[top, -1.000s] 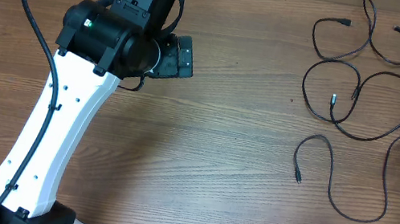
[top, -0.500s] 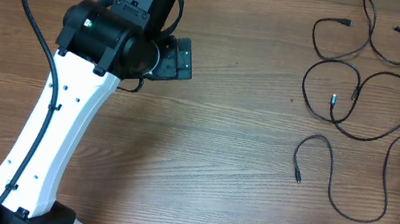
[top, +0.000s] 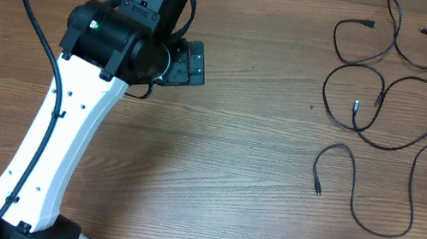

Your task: Untangle cables

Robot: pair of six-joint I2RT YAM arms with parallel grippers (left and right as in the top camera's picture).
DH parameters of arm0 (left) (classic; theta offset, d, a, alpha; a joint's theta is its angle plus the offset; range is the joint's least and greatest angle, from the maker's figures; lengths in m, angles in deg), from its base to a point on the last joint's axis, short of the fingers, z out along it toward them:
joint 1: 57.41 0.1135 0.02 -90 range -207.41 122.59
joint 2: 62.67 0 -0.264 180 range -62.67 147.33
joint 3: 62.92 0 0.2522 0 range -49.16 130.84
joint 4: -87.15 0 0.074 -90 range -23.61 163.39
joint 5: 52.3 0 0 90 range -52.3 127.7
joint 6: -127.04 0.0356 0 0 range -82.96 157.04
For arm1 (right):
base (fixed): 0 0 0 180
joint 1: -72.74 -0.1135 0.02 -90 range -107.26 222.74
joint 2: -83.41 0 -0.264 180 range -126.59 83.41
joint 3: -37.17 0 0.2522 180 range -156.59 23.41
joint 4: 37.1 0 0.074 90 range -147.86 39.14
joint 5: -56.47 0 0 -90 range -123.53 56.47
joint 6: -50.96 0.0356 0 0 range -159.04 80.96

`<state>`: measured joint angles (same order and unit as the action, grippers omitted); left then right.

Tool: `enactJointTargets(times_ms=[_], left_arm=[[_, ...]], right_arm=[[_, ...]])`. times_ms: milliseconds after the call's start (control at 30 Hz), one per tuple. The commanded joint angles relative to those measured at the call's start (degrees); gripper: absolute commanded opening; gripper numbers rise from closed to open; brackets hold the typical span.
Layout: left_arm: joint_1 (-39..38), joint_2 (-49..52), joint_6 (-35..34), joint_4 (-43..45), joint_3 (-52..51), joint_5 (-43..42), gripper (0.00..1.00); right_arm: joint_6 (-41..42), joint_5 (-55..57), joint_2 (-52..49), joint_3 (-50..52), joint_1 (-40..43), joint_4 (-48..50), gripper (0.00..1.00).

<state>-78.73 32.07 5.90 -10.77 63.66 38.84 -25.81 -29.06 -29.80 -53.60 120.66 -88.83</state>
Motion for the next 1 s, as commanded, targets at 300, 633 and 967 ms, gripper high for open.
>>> enactJointTargets(times_ms=[300, 633, 967], left_arm=[[0.20, 0.50, 1.36, 0.33, 0.15, 0.81, 1.00], [0.20, 0.52, 1.33, 0.59, 0.15, 0.79, 0.99], [0.20, 0.50, 2.03, 0.39, 0.15, 0.76, 0.99]], right_arm=[[0.02, -0.94, -4.22, 0.17, -0.28, 0.33, 0.56], [0.68, -0.72, -4.83, 0.11, -0.26, -0.07, 0.24], [14.19, -0.07, -4.66, -4.42, 0.61, -11.76, 0.04]])
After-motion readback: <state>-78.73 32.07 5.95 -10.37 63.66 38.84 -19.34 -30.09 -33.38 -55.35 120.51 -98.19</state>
